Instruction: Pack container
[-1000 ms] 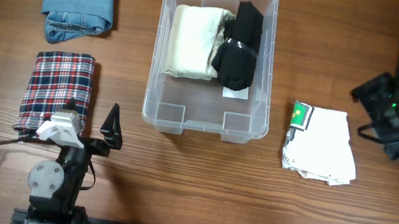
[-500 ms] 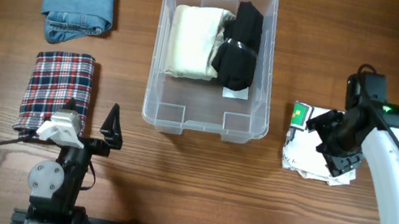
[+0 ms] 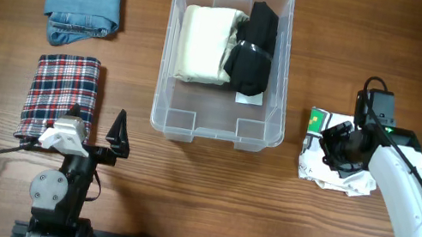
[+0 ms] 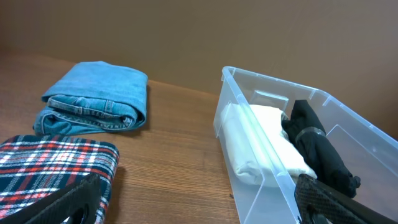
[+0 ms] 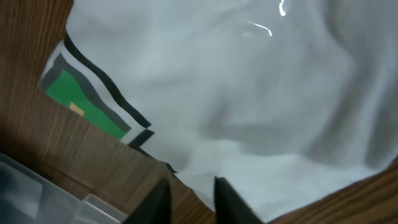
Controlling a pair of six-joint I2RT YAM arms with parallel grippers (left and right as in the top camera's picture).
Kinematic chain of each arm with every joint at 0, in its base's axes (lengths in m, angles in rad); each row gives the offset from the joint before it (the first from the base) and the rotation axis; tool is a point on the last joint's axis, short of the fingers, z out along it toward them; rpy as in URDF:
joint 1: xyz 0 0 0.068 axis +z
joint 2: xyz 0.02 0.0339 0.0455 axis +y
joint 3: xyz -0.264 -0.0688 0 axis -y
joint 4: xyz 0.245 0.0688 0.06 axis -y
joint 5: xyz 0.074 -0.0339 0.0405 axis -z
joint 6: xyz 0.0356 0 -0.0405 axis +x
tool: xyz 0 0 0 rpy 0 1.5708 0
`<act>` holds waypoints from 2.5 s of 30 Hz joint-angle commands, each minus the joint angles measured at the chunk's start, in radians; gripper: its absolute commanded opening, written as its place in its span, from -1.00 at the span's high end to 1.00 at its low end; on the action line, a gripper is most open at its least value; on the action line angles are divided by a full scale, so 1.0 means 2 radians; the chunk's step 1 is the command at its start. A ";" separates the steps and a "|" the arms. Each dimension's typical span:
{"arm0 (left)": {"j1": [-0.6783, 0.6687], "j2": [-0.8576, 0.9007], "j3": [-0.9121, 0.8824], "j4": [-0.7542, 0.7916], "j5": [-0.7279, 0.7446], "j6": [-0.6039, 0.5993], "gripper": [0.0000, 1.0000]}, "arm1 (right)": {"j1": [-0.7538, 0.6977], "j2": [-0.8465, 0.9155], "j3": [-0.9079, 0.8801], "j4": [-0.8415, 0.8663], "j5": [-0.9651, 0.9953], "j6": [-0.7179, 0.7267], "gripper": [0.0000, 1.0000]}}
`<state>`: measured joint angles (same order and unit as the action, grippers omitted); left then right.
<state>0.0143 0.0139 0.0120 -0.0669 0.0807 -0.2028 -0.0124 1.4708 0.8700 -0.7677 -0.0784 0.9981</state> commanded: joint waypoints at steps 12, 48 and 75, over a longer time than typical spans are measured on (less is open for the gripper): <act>0.003 -0.004 -0.003 -0.001 0.006 0.006 -0.99 | -0.002 0.087 -0.004 0.078 0.008 -0.004 0.90; 0.003 -0.004 -0.003 -0.001 0.006 0.006 -0.99 | -0.120 0.169 0.334 -0.192 -0.047 -0.210 0.91; 0.003 -0.004 -0.003 -0.001 0.006 0.006 -0.99 | -0.106 0.211 0.111 0.084 -0.082 -0.181 0.90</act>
<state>0.0143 0.0139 0.0120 -0.0669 0.0807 -0.2028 -0.2409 1.8351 1.1015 -0.6460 -0.2100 0.6048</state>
